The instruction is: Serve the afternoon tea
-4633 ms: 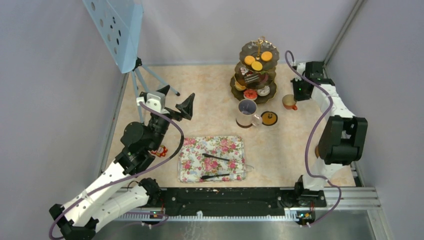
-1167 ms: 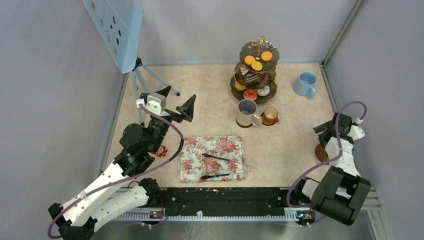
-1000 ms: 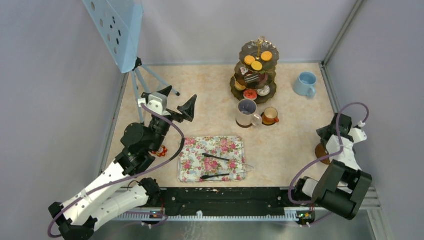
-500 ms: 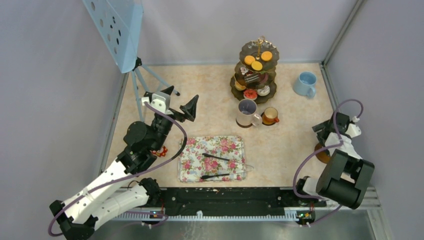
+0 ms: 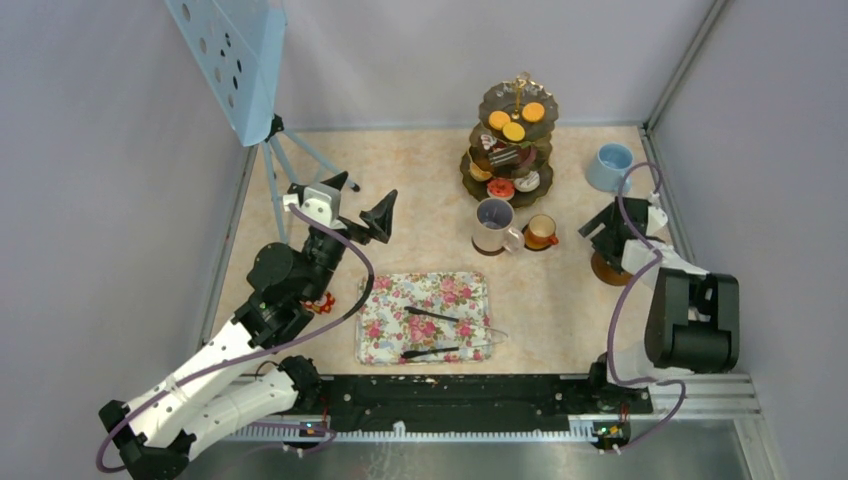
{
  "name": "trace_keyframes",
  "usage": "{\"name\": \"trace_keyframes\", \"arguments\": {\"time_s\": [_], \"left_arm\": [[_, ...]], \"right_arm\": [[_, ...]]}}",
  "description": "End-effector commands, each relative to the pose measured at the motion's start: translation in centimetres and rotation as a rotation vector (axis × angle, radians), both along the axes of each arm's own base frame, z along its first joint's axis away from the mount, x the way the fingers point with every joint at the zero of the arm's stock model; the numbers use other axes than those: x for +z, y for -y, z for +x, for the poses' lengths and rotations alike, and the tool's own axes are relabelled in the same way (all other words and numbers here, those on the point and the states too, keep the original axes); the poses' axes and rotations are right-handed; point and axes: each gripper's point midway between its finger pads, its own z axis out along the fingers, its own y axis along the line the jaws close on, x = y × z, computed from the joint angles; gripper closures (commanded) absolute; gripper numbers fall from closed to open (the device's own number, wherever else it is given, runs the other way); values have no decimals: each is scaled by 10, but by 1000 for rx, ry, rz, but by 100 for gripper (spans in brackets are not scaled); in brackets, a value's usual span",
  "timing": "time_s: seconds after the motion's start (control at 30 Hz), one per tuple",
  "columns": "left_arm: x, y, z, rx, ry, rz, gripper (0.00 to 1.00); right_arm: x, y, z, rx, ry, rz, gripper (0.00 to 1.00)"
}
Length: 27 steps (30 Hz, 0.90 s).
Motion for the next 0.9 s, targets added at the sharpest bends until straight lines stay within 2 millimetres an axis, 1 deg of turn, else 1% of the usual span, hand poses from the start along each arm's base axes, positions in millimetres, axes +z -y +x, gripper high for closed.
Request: {"name": "trace_keyframes", "arguments": {"time_s": [0.0,0.1,0.27,0.4,0.6,0.77,0.83,0.87], "left_arm": [[13,-2,-3,-3,41,-31,1],[14,-3,-3,2,42,-32,1],[15,-5,-4,5,48,-34,1],[16,-6,-5,5,51,-36,1],[19,-7,-8,1,58,-45,1],[20,-8,-8,0,60,-47,1],[19,-7,-8,-1,59,-46,1],[19,-7,-8,-1,58,-45,1]], "right_arm": [[-10,-32,33,82,11,87,15],[-13,-43,50,85,27,101,15],[-15,-52,72,69,47,107,15],[-14,-56,83,63,58,116,16],[-14,-57,93,59,63,115,16],[-5,-57,98,70,77,108,16],[5,-59,98,81,81,108,16],[16,-59,97,89,94,103,15]]}}
